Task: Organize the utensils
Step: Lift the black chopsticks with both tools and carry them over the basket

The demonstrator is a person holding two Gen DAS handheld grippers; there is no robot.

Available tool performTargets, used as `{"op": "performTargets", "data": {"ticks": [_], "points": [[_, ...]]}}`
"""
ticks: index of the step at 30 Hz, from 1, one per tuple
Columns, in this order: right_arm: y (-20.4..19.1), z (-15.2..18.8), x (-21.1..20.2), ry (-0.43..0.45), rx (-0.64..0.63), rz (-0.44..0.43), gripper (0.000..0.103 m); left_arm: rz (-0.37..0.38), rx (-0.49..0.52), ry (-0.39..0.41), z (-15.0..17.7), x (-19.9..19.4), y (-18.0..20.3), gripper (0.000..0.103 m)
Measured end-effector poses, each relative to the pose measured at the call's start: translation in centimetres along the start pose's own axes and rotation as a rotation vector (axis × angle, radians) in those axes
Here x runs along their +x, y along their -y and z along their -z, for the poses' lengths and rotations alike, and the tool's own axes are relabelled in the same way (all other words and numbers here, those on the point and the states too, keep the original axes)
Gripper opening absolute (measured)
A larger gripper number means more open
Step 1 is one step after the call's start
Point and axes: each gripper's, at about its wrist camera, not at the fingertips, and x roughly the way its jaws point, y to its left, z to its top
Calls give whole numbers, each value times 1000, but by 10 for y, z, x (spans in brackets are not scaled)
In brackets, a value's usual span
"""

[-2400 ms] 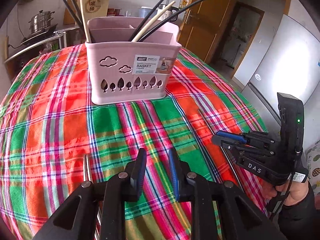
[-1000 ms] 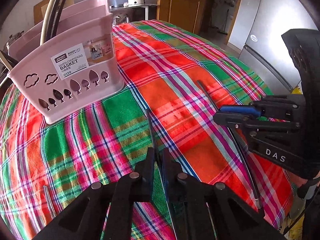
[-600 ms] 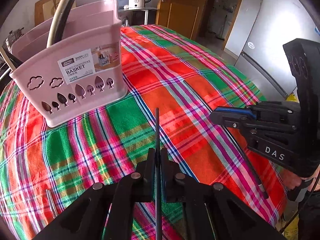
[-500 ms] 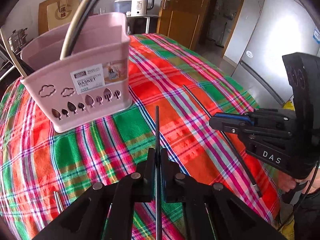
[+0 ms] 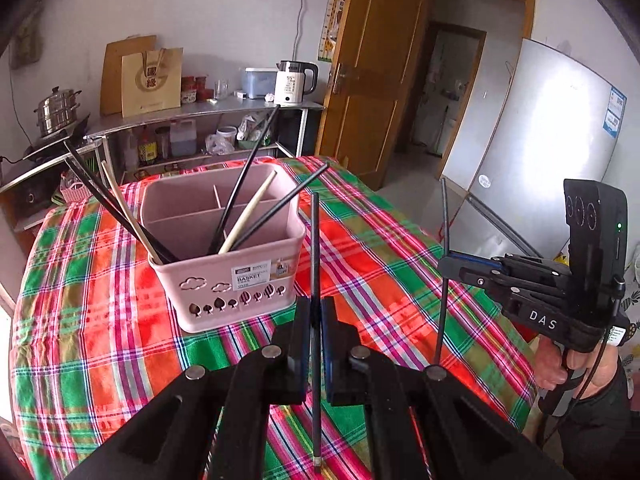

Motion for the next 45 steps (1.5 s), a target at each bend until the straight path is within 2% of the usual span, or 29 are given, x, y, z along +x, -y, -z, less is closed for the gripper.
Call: {"op": "performTargets", "data": {"ticks": [5, 18, 24, 35, 45], "points": [[-4, -6, -14, 39, -6, -5, 5, 5, -1, 38, -3, -21, -2, 5], [-17, -5, -31, 82, -26, -19, 5, -3, -43, 71, 6, -43, -22, 5], [-27, -16, -35, 110, -26, -57, 5, -9, -64, 99, -3, -57, -33, 5], [-65, -71, -37, 204, -68, -137, 5, -55, -85, 177, -51, -87, -58, 5], [-80, -127, -20, 272, -37, -207, 5, -81, -85, 271, -104, -104, -77, 5]]}}
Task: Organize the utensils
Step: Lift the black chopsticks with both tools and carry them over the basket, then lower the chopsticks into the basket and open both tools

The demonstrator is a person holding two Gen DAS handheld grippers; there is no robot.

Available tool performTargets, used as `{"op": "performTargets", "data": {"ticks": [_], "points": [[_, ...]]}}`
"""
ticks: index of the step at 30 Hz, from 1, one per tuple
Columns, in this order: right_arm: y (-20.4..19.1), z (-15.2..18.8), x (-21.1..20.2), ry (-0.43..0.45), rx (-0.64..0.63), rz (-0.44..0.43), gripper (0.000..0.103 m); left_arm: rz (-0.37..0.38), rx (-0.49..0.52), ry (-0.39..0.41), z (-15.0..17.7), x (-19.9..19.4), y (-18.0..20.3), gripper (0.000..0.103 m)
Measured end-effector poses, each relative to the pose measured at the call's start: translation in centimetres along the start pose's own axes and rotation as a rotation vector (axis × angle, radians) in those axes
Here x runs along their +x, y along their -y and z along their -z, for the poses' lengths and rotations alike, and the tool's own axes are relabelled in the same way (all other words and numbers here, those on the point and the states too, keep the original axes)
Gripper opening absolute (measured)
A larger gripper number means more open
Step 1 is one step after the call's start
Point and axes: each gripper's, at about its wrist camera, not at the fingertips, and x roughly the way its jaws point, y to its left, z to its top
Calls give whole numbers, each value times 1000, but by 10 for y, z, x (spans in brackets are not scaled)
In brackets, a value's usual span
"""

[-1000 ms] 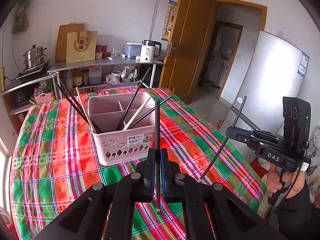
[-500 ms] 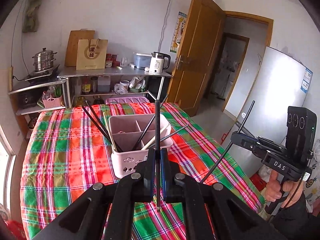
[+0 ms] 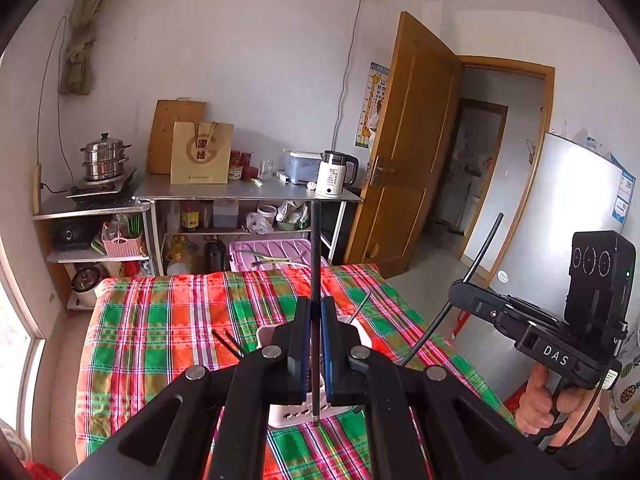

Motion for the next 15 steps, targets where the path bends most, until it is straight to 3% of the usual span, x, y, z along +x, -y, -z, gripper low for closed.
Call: {"op": "performTargets", "data": {"ticks": [7, 15], "points": [[4, -12, 29, 16, 19, 9, 5, 2, -16, 23, -15, 19, -13, 5], [8, -5, 62, -12, 23, 39, 5, 8, -44, -6, -4, 49, -30, 5]]}}
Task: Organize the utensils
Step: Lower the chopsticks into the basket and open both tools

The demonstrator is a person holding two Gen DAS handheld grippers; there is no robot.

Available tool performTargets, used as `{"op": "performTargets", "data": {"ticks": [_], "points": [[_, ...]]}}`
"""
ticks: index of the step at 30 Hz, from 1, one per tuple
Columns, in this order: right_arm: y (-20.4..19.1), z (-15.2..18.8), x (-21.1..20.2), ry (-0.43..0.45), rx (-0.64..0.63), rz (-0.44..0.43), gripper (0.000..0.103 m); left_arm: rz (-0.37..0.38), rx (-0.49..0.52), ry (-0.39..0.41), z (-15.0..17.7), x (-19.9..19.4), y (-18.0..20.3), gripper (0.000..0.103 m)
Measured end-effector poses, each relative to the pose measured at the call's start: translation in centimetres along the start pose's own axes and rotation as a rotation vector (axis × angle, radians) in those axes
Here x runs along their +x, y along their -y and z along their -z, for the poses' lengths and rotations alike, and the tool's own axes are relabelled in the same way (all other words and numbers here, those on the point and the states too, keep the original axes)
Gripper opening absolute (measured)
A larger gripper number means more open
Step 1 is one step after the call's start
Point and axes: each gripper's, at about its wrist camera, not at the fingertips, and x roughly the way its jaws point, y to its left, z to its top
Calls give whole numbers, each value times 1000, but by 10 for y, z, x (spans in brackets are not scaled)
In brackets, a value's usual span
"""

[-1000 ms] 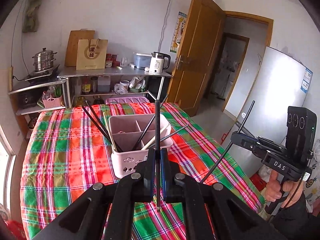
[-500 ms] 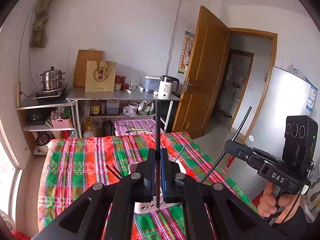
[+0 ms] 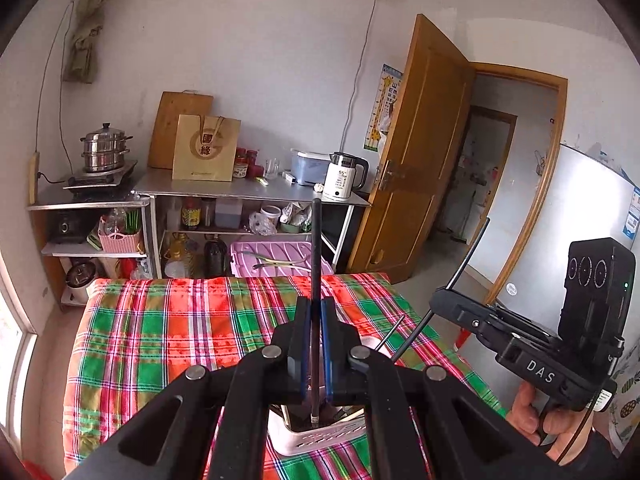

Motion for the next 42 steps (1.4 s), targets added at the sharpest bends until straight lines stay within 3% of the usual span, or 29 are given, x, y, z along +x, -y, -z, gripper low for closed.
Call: {"op": "performTargets", "data": {"ticks": [22, 29, 34, 38, 42], "points": [[6, 41, 47, -177, -39, 48, 5, -39, 0, -158, 42, 65, -21, 5], [4, 42, 45, -193, -54, 50, 6, -38, 10, -152, 42, 60, -17, 5], [3, 39, 37, -177, -65, 63, 13, -34, 7, -123, 40, 48, -13, 6], [2, 35, 26, -156, -60, 64, 16, -36, 9, -90, 37, 32, -8, 17], [0, 31, 10, -130, -61, 65, 17, -30, 13, -64, 36, 13, -1, 20]]}}
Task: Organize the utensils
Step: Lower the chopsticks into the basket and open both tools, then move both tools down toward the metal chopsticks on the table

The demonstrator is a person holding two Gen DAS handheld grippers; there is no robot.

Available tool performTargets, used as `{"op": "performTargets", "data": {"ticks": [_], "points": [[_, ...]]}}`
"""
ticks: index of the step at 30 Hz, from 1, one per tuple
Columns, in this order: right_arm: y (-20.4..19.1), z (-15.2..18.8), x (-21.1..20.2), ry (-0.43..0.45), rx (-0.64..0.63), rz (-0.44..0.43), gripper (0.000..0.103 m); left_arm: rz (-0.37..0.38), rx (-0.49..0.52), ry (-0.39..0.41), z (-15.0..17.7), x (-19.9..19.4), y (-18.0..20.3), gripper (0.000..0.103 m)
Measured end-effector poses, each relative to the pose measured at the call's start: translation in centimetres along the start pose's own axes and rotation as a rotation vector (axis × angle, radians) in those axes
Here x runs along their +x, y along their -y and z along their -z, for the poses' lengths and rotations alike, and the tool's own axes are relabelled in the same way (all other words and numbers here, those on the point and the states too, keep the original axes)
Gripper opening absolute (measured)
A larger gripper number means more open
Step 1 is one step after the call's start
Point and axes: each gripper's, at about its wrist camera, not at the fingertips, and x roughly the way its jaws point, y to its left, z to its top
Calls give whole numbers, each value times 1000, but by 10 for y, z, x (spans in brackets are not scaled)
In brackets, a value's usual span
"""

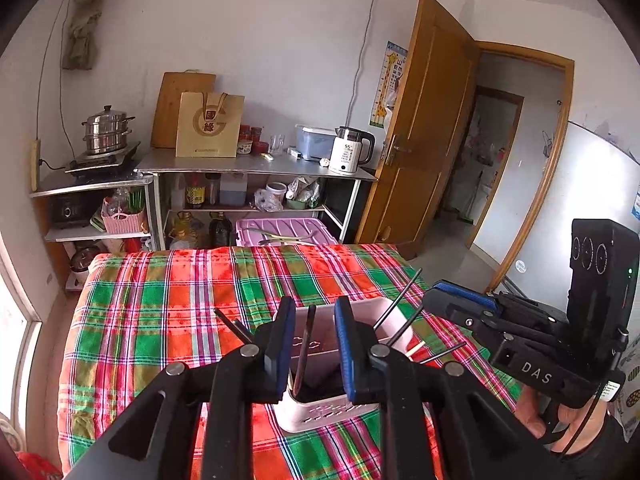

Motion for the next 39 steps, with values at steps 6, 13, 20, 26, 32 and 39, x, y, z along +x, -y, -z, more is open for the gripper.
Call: {"op": "performTargets", "data": {"ticks": [6, 13, 20, 26, 32, 39], "points": [[-2, 4, -37, 55, 1, -4, 17, 16, 10, 48, 13, -36, 10, 21], [-13, 41, -73, 68, -39, -16, 17, 14, 14, 68, 61, -73, 19, 21], [-13, 96, -93, 22, -27, -36, 17, -33, 4, 18, 129, -90, 13, 21], [-6, 132, -101, -11, 24, -45, 17, -55, -33, -42, 175, -94, 0, 21], [-8, 162, -98, -61, 51, -60, 17, -66, -18, -127, 212, -86, -1, 22], [-12, 185, -84, -121, 73, -80, 17, -70, -31, -229, 236, -59, -5, 22]]}}
